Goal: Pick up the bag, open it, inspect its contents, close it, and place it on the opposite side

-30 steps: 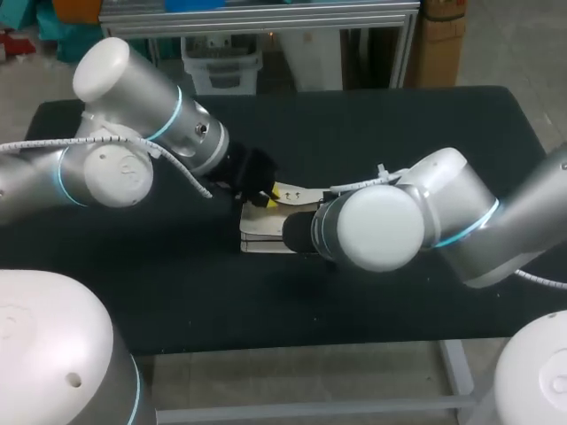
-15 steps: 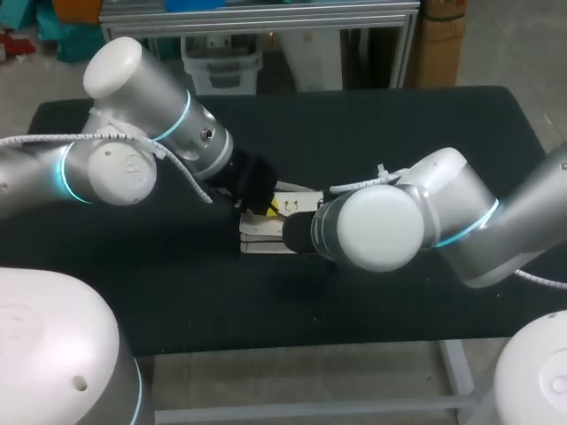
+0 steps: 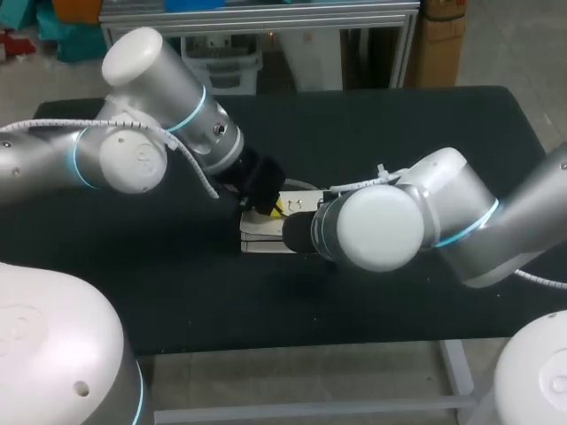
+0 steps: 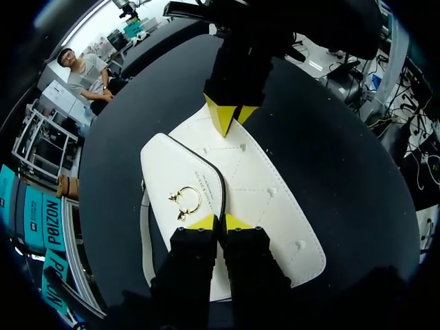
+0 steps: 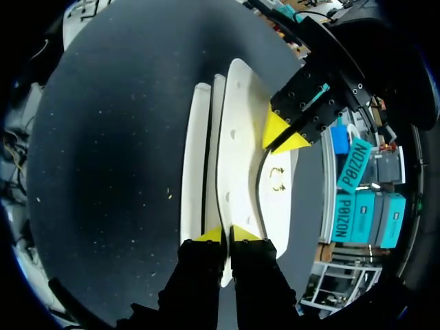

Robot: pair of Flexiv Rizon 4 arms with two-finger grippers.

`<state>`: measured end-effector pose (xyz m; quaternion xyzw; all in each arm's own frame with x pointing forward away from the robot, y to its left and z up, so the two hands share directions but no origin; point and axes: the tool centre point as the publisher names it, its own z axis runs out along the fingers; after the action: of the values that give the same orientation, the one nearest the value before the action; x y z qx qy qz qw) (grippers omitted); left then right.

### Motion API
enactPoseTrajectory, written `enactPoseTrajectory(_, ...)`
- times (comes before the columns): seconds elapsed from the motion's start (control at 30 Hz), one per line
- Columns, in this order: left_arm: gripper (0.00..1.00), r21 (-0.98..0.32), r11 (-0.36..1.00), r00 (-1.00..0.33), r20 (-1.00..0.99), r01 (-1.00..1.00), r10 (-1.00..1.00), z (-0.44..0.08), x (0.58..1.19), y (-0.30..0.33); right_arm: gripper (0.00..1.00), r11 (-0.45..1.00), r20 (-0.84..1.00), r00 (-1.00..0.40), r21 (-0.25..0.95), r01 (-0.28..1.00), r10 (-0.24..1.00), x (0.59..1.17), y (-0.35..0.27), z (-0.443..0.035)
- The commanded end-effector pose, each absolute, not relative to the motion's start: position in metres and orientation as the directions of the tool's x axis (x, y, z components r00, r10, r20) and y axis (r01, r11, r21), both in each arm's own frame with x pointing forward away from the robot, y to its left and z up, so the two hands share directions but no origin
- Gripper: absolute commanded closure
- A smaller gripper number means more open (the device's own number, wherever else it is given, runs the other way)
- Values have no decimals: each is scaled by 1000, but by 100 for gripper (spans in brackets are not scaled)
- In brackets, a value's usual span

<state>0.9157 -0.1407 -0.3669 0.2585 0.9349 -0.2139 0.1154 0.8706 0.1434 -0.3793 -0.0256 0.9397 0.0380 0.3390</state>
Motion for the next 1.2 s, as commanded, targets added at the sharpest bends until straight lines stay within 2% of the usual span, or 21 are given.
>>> enactPoseTrajectory(0.03,100,-335,776,-838,-334,534,432,-368,910,-136,100,996,-642,-766,52,-72,-21,871,145,-382)
enactPoseTrajectory(0.5,100,-305,768,-819,-332,563,468,-368,900,-133,100,996,-642,-766,52,-72,-21,871,145,-382)
enactPoseTrajectory(0.53,95,-305,768,-819,-332,563,469,-368,900,-133,100,996,-642,-766,52,-72,-21,871,145,-382)
enactPoseTrajectory(0.57,68,-307,767,-819,-332,563,468,-368,900,-133,100,996,-642,-766,52,-72,-21,871,145,-382)
enactPoseTrajectory(0.6,34,-308,767,-819,-333,563,468,-368,900,-133,100,996,-642,-766,52,-72,-21,871,145,-382)
enactPoseTrajectory(0.63,15,-309,766,-818,-335,564,467,-368,900,-133,100,996,-642,-766,52,-72,-21,871,145,-382)
enactPoseTrajectory(0.67,6,-311,765,-818,-340,563,464,-368,900,-133,100,996,-642,-766,52,-72,-21,871,145,-382)
enactPoseTrajectory(0.7,2,-313,764,-817,-345,564,461,-368,899,-133,100,996,-642,-766,52,-72,-21,871,145,-382)
enactPoseTrajectory(0.97,1,-336,749,-808,-394,570,438,-354,899,-130,100,996,-642,-766,52,-72,-21,871,145,-382)
enactPoseTrajectory(1.2,0,-437,712,-821,-439,550,365,-331,906,-122,100,996,-642,-766,52,-72,-21,871,145,-382)
